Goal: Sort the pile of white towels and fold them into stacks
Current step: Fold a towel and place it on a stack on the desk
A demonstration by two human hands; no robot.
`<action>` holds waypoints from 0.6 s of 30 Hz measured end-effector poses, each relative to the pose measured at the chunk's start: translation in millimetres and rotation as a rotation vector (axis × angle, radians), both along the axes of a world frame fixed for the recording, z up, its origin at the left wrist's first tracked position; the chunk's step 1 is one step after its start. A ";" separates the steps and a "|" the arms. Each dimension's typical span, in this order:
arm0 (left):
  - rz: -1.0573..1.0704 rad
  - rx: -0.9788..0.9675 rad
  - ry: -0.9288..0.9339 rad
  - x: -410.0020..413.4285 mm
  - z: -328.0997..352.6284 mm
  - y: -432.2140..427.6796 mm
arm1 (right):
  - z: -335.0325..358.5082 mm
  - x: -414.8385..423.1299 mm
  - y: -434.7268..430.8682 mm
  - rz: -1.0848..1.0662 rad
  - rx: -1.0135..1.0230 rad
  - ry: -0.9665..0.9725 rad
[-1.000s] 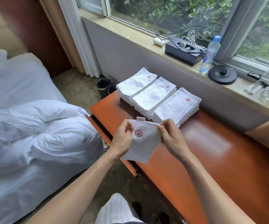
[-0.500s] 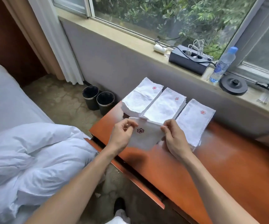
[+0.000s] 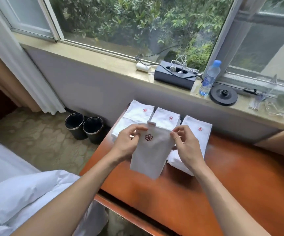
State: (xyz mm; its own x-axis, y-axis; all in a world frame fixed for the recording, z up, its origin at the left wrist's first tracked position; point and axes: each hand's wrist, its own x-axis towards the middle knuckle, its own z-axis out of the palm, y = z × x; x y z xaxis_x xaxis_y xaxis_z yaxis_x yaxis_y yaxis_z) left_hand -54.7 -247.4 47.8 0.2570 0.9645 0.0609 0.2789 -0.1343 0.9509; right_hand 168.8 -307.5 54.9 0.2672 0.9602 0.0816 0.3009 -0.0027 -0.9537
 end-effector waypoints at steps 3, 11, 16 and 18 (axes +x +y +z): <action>-0.059 0.036 0.036 16.5 7.8 30.9 | -2.4 16.4 24.8 -0.029 0.044 0.032; -0.123 0.003 0.078 60.2 -10.0 111.1 | -23.7 49.8 83.9 -0.019 -0.006 -0.067; -0.175 -0.102 0.070 80.0 -29.5 165.8 | -40.1 58.9 128.1 -0.094 -0.106 -0.115; -0.225 -0.131 0.069 85.5 -36.9 188.0 | -48.4 59.2 144.4 -0.132 -0.135 -0.169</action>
State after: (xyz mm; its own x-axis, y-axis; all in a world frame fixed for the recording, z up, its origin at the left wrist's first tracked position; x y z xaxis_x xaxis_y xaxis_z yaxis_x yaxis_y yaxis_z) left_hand 30.8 -59.4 10.9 0.4654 0.8809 -0.0854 0.3207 -0.0779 0.9440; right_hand 228.0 -163.1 6.5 0.3847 0.9230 0.0092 0.4444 -0.1765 -0.8783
